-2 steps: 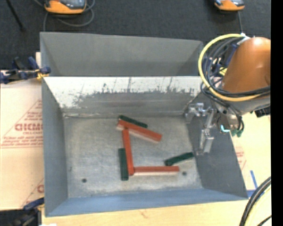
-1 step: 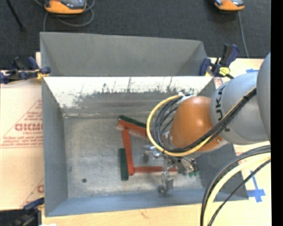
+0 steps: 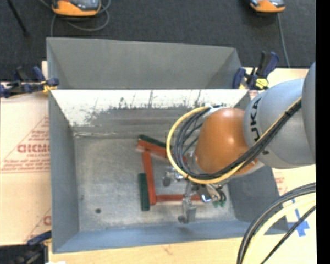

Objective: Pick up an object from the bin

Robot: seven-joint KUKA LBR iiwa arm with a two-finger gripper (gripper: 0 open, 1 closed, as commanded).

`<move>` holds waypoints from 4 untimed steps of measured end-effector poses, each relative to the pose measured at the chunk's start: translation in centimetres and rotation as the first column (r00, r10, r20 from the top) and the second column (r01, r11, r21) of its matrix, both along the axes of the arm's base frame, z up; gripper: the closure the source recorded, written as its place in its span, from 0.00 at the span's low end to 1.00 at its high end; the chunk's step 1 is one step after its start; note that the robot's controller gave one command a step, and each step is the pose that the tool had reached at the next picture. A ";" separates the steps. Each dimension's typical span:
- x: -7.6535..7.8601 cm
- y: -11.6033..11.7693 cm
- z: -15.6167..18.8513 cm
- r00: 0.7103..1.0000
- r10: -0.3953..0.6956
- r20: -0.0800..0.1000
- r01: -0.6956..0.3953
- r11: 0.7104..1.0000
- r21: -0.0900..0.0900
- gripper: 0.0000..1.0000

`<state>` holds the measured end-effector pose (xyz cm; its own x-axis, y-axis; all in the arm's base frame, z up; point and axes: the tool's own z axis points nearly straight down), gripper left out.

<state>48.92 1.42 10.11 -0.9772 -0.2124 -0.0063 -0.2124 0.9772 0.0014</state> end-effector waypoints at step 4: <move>1.1 0.7 -3.1 0.936 -0.352 -0.001 0.352 0.936 -0.002 1.00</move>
Offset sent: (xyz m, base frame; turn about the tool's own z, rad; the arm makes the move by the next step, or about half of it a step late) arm 0.0064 -0.0010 -0.0010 0.2602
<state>50.00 2.14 7.06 -0.9895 0.1448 -0.0045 0.1448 0.9895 -0.0006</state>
